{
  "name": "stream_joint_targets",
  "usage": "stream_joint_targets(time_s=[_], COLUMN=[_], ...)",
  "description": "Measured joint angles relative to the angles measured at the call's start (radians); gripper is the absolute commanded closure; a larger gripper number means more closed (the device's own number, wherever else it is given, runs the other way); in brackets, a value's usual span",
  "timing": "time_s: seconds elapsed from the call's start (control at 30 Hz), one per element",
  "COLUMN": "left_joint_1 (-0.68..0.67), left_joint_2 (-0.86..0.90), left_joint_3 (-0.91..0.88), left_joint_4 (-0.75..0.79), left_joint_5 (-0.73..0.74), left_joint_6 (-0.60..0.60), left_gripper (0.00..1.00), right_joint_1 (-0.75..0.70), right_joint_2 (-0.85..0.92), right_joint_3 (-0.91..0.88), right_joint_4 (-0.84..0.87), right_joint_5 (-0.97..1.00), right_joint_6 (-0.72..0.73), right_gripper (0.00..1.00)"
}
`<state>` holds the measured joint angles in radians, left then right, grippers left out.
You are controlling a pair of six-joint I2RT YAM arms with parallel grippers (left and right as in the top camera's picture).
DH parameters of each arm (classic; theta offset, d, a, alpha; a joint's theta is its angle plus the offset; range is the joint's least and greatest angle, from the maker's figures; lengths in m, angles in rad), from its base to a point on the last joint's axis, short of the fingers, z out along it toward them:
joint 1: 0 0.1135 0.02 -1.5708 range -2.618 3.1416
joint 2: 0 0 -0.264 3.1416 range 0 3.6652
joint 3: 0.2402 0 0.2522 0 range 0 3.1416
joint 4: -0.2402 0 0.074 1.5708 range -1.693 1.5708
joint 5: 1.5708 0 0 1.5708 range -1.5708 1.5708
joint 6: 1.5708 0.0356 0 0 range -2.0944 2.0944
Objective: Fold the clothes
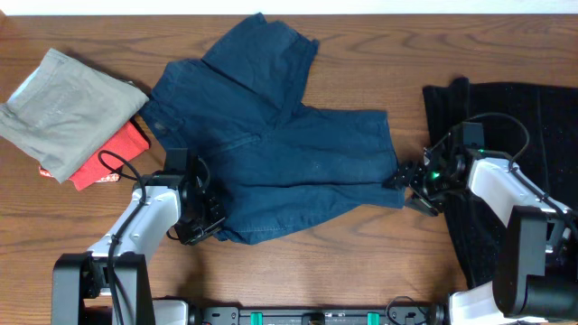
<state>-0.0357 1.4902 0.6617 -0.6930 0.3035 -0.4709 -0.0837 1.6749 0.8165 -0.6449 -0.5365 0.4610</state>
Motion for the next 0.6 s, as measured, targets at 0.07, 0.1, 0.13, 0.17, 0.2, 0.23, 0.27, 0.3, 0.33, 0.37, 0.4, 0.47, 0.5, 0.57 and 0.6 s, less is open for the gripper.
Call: stream_joint_targets(time_s=[0.07, 0.1, 0.13, 0.17, 0.2, 0.23, 0.27, 0.3, 0.33, 0.37, 0.4, 0.47, 0.5, 0.57, 0.6], left_joint_1=[0.000, 0.000, 0.000, 0.000, 0.000, 0.000, 0.000, 0.000, 0.000, 0.000, 0.000, 0.000, 0.000, 0.000, 0.000], left_joint_2=[0.000, 0.000, 0.000, 0.000, 0.000, 0.000, 0.000, 0.000, 0.000, 0.000, 0.000, 0.000, 0.000, 0.000, 0.000], left_joint_3=[0.000, 0.000, 0.000, 0.000, 0.000, 0.000, 0.000, 0.000, 0.000, 0.000, 0.000, 0.000, 0.000, 0.000, 0.000], left_joint_4=[-0.003, -0.005, -0.007, -0.007, -0.007, -0.007, -0.007, -0.007, -0.007, -0.007, -0.007, -0.008, -0.008, -0.008, -0.008], left_joint_5=[0.000, -0.001, -0.001, -0.001, -0.001, -0.001, -0.002, -0.002, -0.002, -0.002, -0.002, -0.003, -0.003, -0.003, -0.003], left_joint_6=[0.000, 0.000, 0.000, 0.000, 0.000, 0.000, 0.000, 0.000, 0.000, 0.000, 0.000, 0.000, 0.000, 0.000, 0.000], left_gripper=[0.94, 0.94, 0.94, 0.94, 0.94, 0.94, 0.94, 0.94, 0.94, 0.94, 0.94, 0.94, 0.94, 0.94, 0.94], right_joint_1=[0.012, 0.017, 0.024, 0.032, 0.042, 0.052, 0.061, 0.072, 0.082, 0.087, 0.095, 0.100, 0.101, 0.100, 0.100], right_joint_2=[-0.001, -0.002, -0.002, -0.002, -0.002, -0.002, -0.002, -0.002, -0.002, -0.001, 0.000, 0.003, 0.003, 0.003, 0.003], right_joint_3=[-0.005, -0.006, -0.006, -0.007, -0.008, -0.008, -0.008, -0.009, -0.010, -0.013, -0.016, -0.021, -0.021, -0.022, -0.022], right_joint_4=[0.024, 0.029, 0.030, 0.030, 0.030, 0.030, 0.030, 0.029, 0.028, 0.027, 0.018, 0.001, -0.003, -0.016, -0.020], right_joint_5=[-0.005, -0.006, -0.004, -0.003, -0.003, -0.002, 0.002, 0.010, 0.014, 0.021, 0.031, 0.041, 0.043, 0.052, 0.054], right_joint_6=[0.032, 0.047, 0.057, 0.065, 0.073, 0.080, 0.085, 0.093, 0.096, 0.099, 0.111, 0.117, 0.116, 0.121, 0.121], right_gripper=[0.28, 0.29, 0.30, 0.31, 0.32, 0.34, 0.38, 0.46, 0.52, 0.59, 0.64, 0.69, 0.70, 0.69, 0.67])
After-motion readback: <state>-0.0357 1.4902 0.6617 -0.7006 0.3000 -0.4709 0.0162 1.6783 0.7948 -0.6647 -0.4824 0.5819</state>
